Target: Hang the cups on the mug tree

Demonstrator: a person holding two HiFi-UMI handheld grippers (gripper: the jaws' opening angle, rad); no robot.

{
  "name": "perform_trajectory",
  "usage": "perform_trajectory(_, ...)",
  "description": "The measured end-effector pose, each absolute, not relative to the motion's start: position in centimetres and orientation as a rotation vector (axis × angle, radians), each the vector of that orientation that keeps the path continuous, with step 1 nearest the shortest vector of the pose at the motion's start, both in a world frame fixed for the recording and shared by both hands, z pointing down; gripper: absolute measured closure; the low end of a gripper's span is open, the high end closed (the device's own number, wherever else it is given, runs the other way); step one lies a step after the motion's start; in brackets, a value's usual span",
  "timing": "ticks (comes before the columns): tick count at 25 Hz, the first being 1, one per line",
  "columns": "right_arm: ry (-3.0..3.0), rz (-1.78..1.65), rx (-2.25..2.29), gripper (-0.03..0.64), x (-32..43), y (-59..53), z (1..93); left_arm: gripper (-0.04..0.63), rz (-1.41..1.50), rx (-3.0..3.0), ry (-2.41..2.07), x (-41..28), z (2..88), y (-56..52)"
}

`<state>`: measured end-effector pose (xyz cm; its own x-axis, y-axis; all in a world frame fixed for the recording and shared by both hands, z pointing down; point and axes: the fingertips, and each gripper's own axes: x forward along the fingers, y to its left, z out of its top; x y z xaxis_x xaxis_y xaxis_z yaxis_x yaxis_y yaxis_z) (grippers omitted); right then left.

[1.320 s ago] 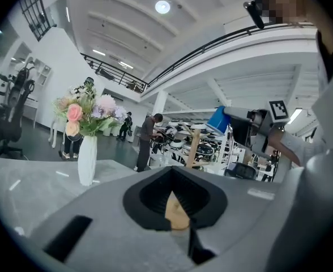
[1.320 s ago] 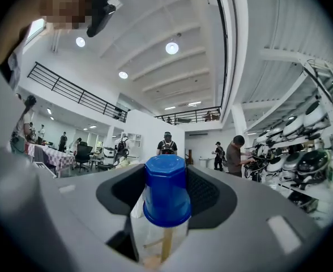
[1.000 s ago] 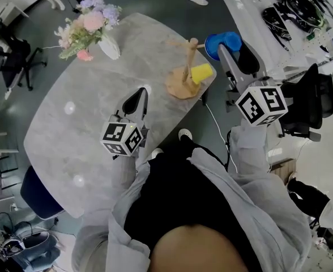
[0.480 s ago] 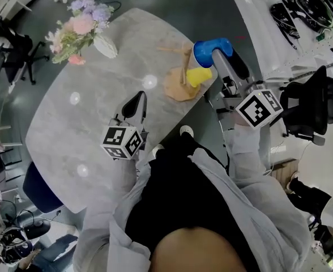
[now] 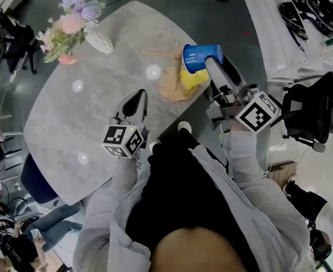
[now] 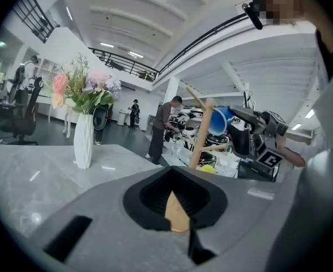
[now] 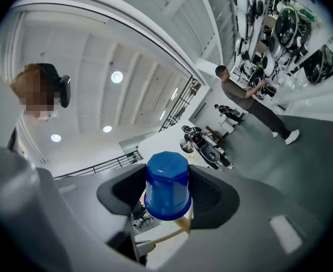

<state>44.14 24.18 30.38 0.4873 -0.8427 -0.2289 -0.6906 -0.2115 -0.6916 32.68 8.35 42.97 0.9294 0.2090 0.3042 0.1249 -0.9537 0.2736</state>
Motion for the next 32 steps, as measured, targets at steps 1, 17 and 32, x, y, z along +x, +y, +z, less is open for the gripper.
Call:
perform_trajectory(1,1.282,-0.258,-1.941,0.388,44.0,24.1,30.6,0.592,0.482,2.835,0.241,32.9,43.1,8.5)
perform_trajectory(17,1.285,-0.228,-2.092,0.233,40.9,27.2,31.7,0.592,0.393,2.840,0.277,30.5,42.4,9.3)
perform_trajectory(32,1.250,-0.093,-2.681,0.476,28.2,26.6,29.7,0.592,0.293,2.900,0.403,21.5,38.5,7.7)
